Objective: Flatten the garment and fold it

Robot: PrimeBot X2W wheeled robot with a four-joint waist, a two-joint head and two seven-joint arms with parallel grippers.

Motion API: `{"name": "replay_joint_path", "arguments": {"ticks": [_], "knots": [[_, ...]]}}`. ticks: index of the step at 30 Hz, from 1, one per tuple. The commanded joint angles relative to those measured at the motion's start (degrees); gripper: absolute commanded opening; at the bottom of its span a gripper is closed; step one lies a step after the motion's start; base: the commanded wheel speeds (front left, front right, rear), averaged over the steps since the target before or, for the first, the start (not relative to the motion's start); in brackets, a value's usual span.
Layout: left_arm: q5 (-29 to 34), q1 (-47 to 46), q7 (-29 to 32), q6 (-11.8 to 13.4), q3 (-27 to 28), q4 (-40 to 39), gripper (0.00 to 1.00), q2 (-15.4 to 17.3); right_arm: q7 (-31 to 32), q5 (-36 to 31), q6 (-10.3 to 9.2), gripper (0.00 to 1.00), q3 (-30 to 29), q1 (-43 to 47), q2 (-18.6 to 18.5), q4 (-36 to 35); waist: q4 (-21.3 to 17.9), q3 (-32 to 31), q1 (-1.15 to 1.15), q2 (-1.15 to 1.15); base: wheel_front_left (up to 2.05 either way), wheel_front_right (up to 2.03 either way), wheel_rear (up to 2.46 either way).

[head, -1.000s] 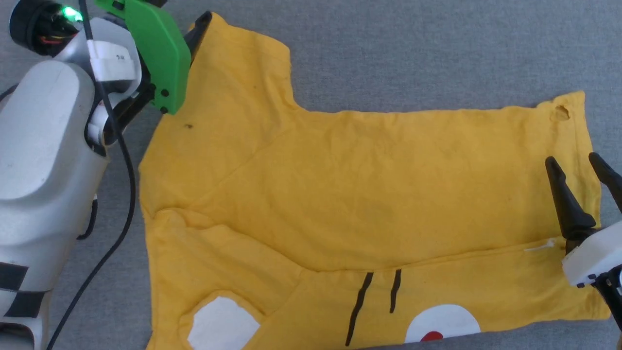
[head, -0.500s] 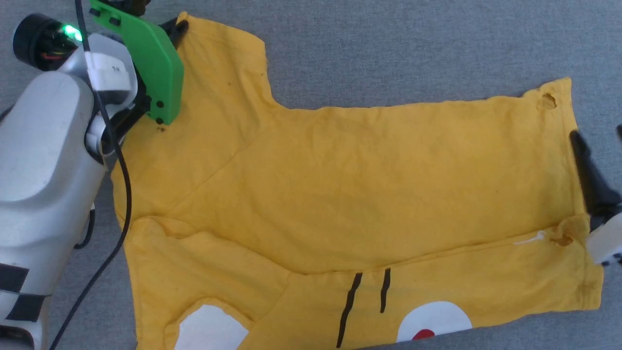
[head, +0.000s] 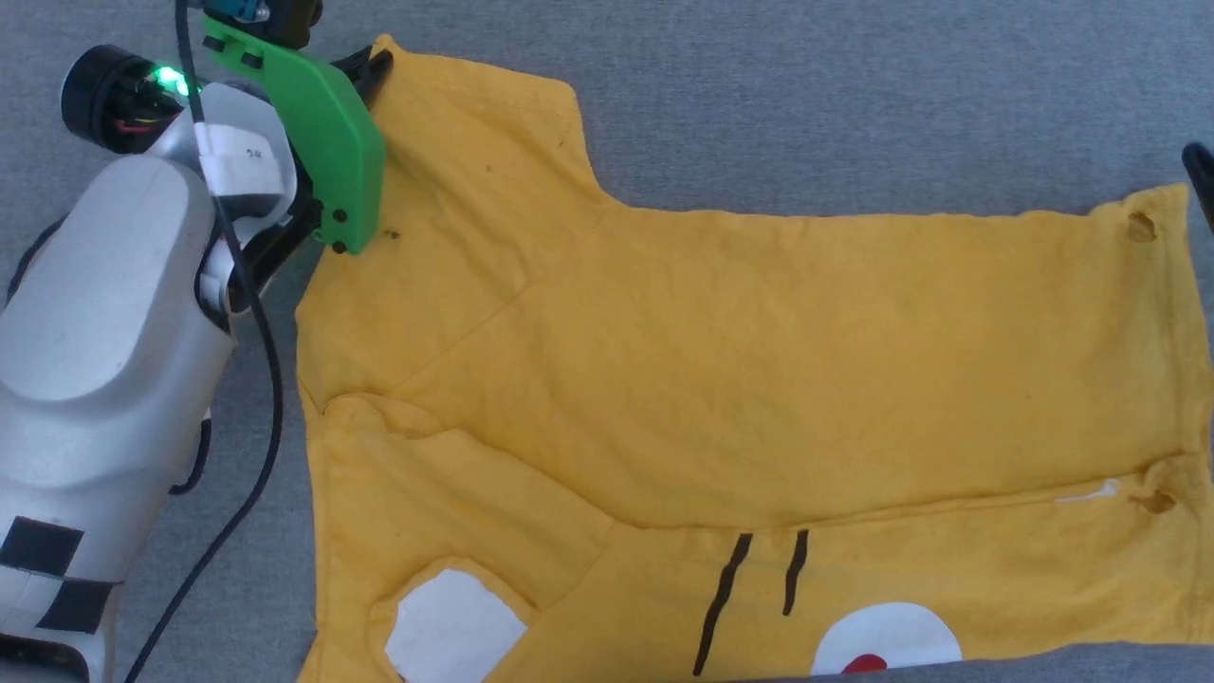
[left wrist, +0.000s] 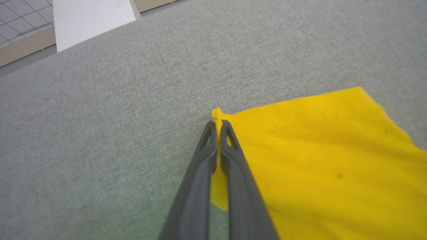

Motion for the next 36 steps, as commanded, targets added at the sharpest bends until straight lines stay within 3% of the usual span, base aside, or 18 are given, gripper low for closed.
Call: {"name": "replay_joint_path", "arguments": {"ticks": [1, 7, 8, 9, 10, 17, 25, 36], "knots": [[-0.2, 0.1, -0.3, 0.3, -0.2, -0.2, 0.0, -0.3, 1.9, 0.6, -0.1, 1.0, 0.0, -0.6, -0.4, 1.0, 0.9, 0.9, 0.0, 0.0, 0.0, 0.0, 0.0], [-0.1, -0.1, -0.4, 1.0, -0.5, -0.6, 0.0, -0.6, 7.3, 2.0, -0.1, 1.0, -0.6, 0.9, 0.1, 2.7, 1.7, 2.3, 0.0, 0.0, 0.0, 0.0, 0.0], [-0.1, -0.2, -0.4, 1.0, -0.5, -0.6, 0.0, -0.6, 8.0, 2.1, -0.1, 0.71, -0.8, 1.2, 0.5, 3.1, 1.8, 2.4, 0.0, 0.0, 0.0, 0.0, 0.0], [-0.2, -0.3, -0.4, 1.0, -0.5, -0.6, 0.0, -0.6, 8.6, 2.1, -0.1, 0.33, -0.9, 1.4, 0.7, 3.2, 1.8, 2.5, 0.0, 0.0, 0.0, 0.0, 0.0], [-0.2, -0.4, -0.4, 1.1, -0.5, -0.6, 0.0, -0.7, 9.1, 2.3, -0.1, 0.0, -1.1, 1.5, 1.2, 3.3, 1.9, 2.6, 0.0, 0.0, 0.0, 0.0, 0.0], [-0.5, -1.1, -2.3, 1.6, 0.3, -0.8, 0.0, -0.9, 8.1, 1.8, -0.1, 0.0, -1.0, 0.6, 1.7, 3.1, 2.2, 1.9, 0.0, 0.0, 0.0, 0.0, 0.0], [-3.6, 3.1, -9.8, 1.9, 4.3, -3.5, 0.0, -0.4, 2.8, 2.9, -0.1, 0.0, -0.5, 2.0, 1.0, 2.4, 2.5, -3.4, 0.0, 0.0, 0.0, 0.0, 0.0], [-9.8, 23.6, -20.8, 3.3, 10.3, -19.1, 0.0, 3.1, -3.4, 6.7, -0.1, 0.0, -2.2, 13.5, 1.6, -0.9, 3.8, -13.0, 0.0, 0.0, 0.0, 0.0, 0.0]]}}
